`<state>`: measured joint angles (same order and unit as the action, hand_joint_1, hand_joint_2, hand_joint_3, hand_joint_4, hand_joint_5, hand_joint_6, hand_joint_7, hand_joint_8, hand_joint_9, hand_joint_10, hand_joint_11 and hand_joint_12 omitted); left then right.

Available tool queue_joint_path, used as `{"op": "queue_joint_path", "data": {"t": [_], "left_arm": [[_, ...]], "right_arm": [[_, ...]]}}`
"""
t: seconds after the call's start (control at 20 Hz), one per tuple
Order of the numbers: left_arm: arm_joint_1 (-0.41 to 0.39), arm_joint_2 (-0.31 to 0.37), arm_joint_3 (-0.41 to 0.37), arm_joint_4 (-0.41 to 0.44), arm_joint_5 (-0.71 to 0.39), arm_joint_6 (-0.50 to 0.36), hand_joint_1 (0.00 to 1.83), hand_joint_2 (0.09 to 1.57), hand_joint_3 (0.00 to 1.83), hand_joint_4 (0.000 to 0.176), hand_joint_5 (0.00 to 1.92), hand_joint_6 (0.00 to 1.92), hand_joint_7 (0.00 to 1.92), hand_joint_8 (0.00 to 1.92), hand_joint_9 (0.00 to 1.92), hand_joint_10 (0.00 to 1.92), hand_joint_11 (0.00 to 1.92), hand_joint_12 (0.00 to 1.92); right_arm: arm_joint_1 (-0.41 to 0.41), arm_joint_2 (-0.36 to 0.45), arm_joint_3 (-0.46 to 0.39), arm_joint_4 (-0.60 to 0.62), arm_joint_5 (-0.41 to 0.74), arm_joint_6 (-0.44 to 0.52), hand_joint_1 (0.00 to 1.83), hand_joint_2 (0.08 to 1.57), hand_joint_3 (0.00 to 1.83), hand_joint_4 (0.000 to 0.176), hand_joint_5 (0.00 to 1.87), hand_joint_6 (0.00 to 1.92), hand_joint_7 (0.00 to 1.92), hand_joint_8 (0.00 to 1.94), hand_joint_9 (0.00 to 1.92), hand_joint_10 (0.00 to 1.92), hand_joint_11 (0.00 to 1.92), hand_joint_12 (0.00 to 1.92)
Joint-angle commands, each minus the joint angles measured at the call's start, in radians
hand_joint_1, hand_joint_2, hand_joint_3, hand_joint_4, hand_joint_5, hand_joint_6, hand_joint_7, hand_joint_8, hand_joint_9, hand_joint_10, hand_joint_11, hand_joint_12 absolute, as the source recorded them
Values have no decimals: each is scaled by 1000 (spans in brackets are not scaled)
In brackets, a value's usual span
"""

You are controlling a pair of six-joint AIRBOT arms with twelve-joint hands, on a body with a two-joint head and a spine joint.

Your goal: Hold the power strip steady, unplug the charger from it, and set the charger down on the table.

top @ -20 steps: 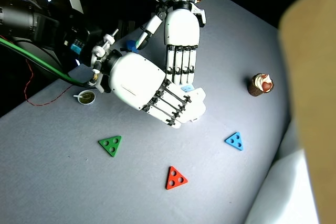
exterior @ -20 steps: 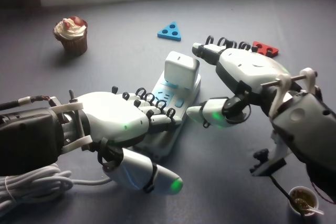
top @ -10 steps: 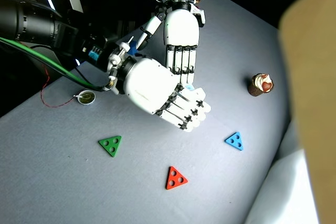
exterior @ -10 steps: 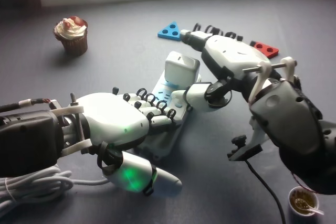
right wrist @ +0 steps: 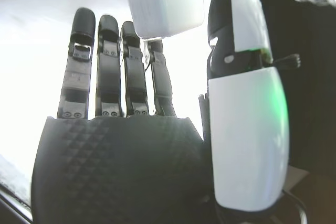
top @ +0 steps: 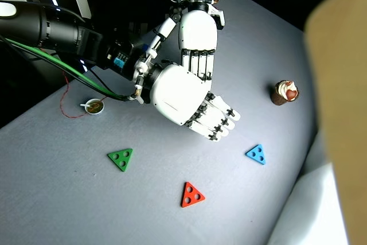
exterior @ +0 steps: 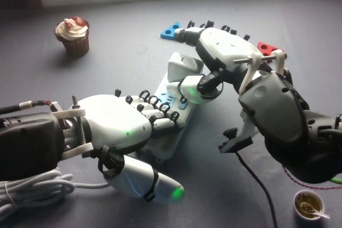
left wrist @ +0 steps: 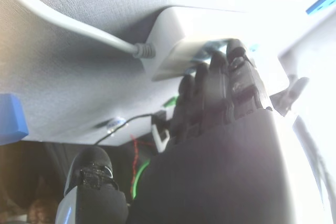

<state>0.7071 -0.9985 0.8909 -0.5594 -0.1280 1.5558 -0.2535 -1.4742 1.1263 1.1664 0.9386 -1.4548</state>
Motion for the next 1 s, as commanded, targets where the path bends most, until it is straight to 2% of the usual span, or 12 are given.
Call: {"op": "queue_joint_path", "data": {"t": [0.0,0.2,0.3,0.35,0.4,0.5,0.55,0.6,0.65,0.7,0.8,0.95], "left_arm": [[2,-5,-5,3,9,0,0,1022,2,0,133,3,118,3,80,4,52,50],[1,0,-8,0,7,0,0,1023,2,0,137,7,123,6,87,6,54,50],[1,1,-7,-1,7,0,0,1025,2,0,137,5,132,7,95,7,64,53],[1,2,-7,-2,7,0,0,1025,2,0,137,5,132,7,95,7,64,53],[1,3,-7,-2,7,0,0,1021,0,0,125,0,121,2,86,3,61,52],[1,4,-6,-2,7,0,0,1021,0,0,131,4,136,7,100,7,72,56],[1,4,-6,-2,7,0,0,1019,0,0,124,0,126,2,91,3,64,53],[1,4,-6,-2,7,0,0,1019,0,0,124,0,126,2,91,3,64,53],[1,4,-6,-3,7,0,0,1021,0,0,126,1,127,3,92,3,65,53],[1,5,-6,-3,7,0,0,1031,4,0,143,8,146,10,105,8,69,55],[1,6,-6,-4,7,0,0,1030,4,0,143,7,148,9,105,7,68,55],[0,8,-7,-6,6,0,0,1022,0,0,152,8,156,9,121,11,88,62]], "right_arm": [[10,9,4,-71,64,10,1138,998,0,0,414,5,416,7,421,9,230,586],[6,11,7,-71,67,10,1144,990,0,0,446,14,451,14,455,16,253,598],[3,12,12,-71,67,10,1160,963,0,0,551,7,577,9,582,12,362,589],[2,12,17,-71,67,10,1160,963,0,0,551,7,577,9,582,12,362,589],[2,12,20,-71,68,10,1176,955,0,0,596,5,639,6,662,12,434,588],[1,14,24,-71,70,10,1135,1032,2,0,871,13,942,13,968,17,738,593],[1,16,25,-71,70,10,1228,1039,0,0,1042,645,1199,384,1138,3,900,538],[0,16,25,-71,70,10,1228,1039,0,0,1042,645,1199,384,1138,3,900,538],[0,19,25,-72,70,10,1239,1054,5,20,1043,824,1187,591,1207,5,955,539],[0,22,24,-72,70,10,1252,1049,0,5,1060,817,1226,599,1300,20,1018,577],[0,24,24,-74,70,10,1253,1047,0,8,1072,796,1229,598,1299,15,1009,579],[-3,33,16,-137,83,10,1256,1045,0,0,1053,831,1259,540,1306,1,956,666]]}}
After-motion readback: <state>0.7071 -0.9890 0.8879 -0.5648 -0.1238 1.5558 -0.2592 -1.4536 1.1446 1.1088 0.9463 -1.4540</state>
